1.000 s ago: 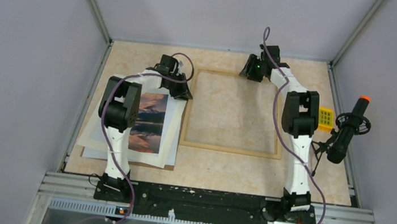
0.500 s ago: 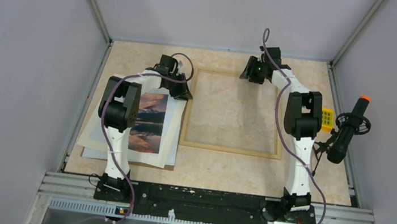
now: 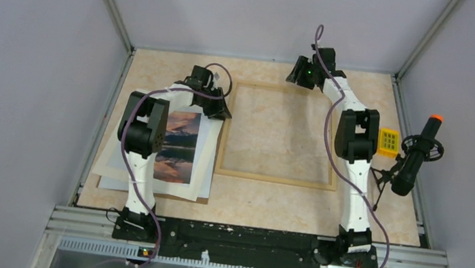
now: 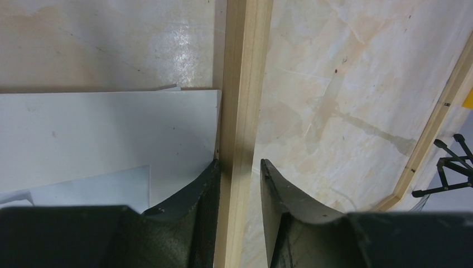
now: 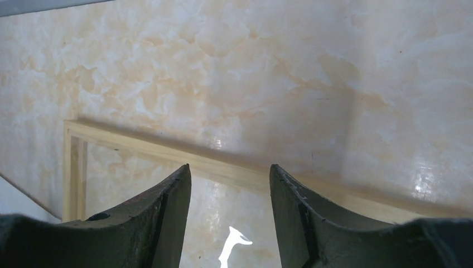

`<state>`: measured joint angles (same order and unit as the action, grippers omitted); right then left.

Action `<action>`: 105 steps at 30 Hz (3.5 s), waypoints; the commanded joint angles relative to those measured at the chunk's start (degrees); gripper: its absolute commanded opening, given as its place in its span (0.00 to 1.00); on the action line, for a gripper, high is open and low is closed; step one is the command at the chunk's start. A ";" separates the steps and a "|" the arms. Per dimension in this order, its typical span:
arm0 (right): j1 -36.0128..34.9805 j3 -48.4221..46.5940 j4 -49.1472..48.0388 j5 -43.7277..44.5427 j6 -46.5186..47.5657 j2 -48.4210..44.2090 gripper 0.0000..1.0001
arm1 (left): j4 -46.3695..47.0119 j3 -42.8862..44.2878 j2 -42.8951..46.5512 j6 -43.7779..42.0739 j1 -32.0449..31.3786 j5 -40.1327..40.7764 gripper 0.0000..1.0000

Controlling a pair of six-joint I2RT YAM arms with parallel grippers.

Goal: Put the photo into the frame
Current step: Adjust the photo frame item at the center of the board.

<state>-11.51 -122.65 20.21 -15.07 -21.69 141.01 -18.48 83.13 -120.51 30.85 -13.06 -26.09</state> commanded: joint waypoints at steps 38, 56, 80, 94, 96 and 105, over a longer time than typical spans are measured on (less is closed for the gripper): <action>-1.68 2.75 1.95 3.01 2.18 -6.36 0.55 | -0.64 -1.12 -1.75 -0.88 -0.92 1.48 0.35; -1.68 5.25 7.00 1.88 1.93 -4.78 0.53 | -1.02 -0.91 -2.42 -0.20 -0.92 1.40 0.32; -1.69 6.31 10.55 0.10 2.44 -6.61 0.52 | -0.70 -1.03 -2.72 0.17 -0.99 1.65 0.31; -1.68 5.10 12.90 -4.96 3.20 -6.10 0.52 | -0.59 -0.93 -3.12 0.35 -0.98 1.48 0.30; -1.68 5.08 13.08 -5.69 3.30 -6.05 0.52 | -0.59 -0.94 -3.14 0.31 -1.05 1.39 0.30; -1.68 -1.81 17.02 -4.15 7.54 -5.22 0.57 | -0.52 0.26 -2.00 -0.47 -1.18 1.62 0.37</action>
<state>-12.47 -117.45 31.68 -19.84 -17.56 137.14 -18.31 83.11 -121.03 31.57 -13.54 -26.98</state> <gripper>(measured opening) 0.548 0.331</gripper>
